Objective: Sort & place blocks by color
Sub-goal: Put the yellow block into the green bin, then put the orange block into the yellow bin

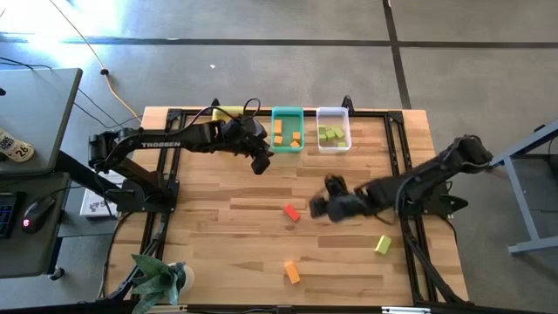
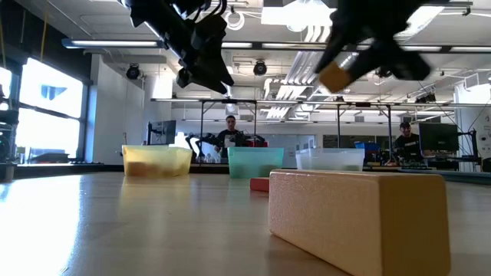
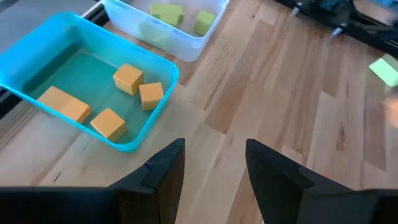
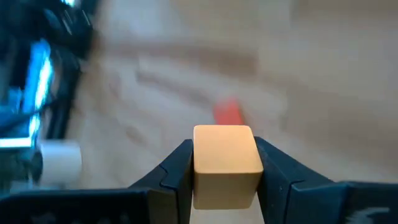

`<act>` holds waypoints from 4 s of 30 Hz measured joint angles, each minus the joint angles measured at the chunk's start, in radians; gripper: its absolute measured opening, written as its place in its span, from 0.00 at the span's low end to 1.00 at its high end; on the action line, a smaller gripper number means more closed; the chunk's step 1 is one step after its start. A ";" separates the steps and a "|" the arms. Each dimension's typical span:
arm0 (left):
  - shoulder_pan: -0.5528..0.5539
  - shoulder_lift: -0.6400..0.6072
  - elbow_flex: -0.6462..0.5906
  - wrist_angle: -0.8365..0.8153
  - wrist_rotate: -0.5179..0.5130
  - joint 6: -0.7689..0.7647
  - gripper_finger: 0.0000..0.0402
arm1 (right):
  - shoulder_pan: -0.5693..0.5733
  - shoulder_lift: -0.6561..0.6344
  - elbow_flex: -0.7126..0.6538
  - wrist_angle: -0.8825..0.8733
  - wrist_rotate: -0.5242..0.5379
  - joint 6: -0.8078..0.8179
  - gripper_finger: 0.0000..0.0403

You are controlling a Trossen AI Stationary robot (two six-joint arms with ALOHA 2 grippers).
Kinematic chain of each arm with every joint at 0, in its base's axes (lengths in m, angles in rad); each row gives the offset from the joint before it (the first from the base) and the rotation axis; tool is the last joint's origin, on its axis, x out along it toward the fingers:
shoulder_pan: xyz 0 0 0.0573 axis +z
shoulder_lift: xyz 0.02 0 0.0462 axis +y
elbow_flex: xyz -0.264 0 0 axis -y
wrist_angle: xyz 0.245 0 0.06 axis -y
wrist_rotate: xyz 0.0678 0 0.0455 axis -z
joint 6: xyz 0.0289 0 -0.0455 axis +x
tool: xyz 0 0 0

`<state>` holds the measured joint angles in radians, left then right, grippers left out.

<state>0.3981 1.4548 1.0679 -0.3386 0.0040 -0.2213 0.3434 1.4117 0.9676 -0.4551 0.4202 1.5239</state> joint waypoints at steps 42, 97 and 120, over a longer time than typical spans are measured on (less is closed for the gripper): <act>-0.012 0.000 0.000 0.000 0.202 0.045 0.39 | -0.785 0.396 0.000 0.760 -0.412 -0.931 0.27; -0.241 0.410 0.000 0.338 0.330 0.777 0.39 | -0.601 0.026 0.000 0.401 -0.027 -0.737 0.67; -0.280 0.497 0.000 0.415 0.302 0.907 0.39 | -0.539 0.026 0.000 0.366 -0.035 -0.709 0.67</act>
<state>0.1184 1.9518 1.0683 0.0760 0.3063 0.6861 -0.1955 1.4380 0.9680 -0.0891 0.3847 0.8150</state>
